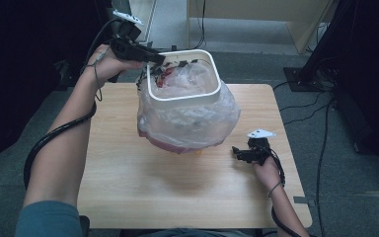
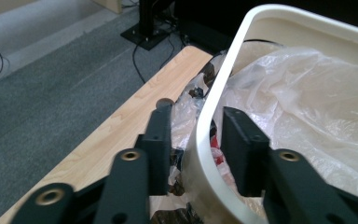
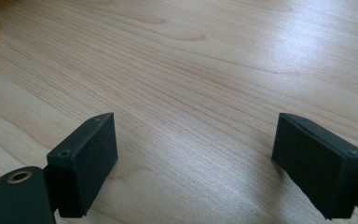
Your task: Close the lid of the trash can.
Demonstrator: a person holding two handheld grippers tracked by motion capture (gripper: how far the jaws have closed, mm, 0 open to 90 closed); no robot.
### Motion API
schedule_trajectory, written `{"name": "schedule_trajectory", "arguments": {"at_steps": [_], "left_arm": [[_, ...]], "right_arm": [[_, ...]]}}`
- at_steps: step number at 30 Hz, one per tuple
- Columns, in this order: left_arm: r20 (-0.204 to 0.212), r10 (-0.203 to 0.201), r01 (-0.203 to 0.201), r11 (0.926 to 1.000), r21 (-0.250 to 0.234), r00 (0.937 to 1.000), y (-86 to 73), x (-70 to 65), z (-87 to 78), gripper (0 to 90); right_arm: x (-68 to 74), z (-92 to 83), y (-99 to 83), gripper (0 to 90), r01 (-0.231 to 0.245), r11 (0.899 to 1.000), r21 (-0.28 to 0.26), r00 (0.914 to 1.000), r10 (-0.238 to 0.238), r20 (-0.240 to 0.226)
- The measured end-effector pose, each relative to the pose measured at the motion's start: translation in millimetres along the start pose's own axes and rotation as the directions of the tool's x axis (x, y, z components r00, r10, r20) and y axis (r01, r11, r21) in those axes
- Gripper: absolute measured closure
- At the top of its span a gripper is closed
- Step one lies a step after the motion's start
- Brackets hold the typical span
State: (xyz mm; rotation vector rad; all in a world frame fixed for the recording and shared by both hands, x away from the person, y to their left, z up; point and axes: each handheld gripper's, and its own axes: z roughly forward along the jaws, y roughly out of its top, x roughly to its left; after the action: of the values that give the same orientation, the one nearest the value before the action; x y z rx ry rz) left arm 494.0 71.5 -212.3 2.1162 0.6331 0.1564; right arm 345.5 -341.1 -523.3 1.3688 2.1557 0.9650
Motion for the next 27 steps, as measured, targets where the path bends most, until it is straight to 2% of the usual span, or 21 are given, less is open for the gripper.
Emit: {"name": "schedule_trajectory", "arguments": {"at_steps": [5,8,10,13,21,24,27], "left_arm": [[-0.006,0.004,-0.004,0.9997,-0.026,1.0,-1.4,1.7,-8.2,53.3],[0.017,0.007,-0.006,0.999,-0.044,0.9998,-3.7,1.4,-12.4,46.7],[0.007,0.022,-0.022,0.9987,-0.045,0.9997,-4.4,0.1,-14.4,44.2],[-0.006,0.019,-0.02,0.9991,-0.037,0.9998,-4.9,0.5,-17.7,39.1],[-0.037,0.027,-0.029,0.9981,-0.055,0.9989,-10.1,1.5,-36.4,37.5],[-0.048,0.011,-0.014,0.9976,-0.068,0.9988,-12.5,2.9,-43.3,37.4],[-0.054,0.013,-0.017,0.9968,-0.078,0.9984,-16.2,4.1,-49.5,37.2]], "right_arm": [[0.0,0.0,0.0,13.6,0.0,1.0,0.0,1.0,0.0,0.0],[0.0,0.0,0.0,13.6,0.0,1.0,0.0,1.0,0.0,0.0],[0.0,0.0,0.0,13.6,0.0,1.0,0.0,1.0,0.0,0.0],[0.0,0.0,0.0,13.6,0.0,1.0,0.0,1.0,0.0,0.0],[0.0,0.0,0.0,13.6,-0.001,1.0,0.0,1.0,0.001,0.0],[0.0,0.0,0.0,13.6,0.0,1.0,0.0,1.0,0.0,0.0],[0.0,0.0,0.0,13.6,0.0,1.0,0.0,1.0,0.0,0.0]]}}
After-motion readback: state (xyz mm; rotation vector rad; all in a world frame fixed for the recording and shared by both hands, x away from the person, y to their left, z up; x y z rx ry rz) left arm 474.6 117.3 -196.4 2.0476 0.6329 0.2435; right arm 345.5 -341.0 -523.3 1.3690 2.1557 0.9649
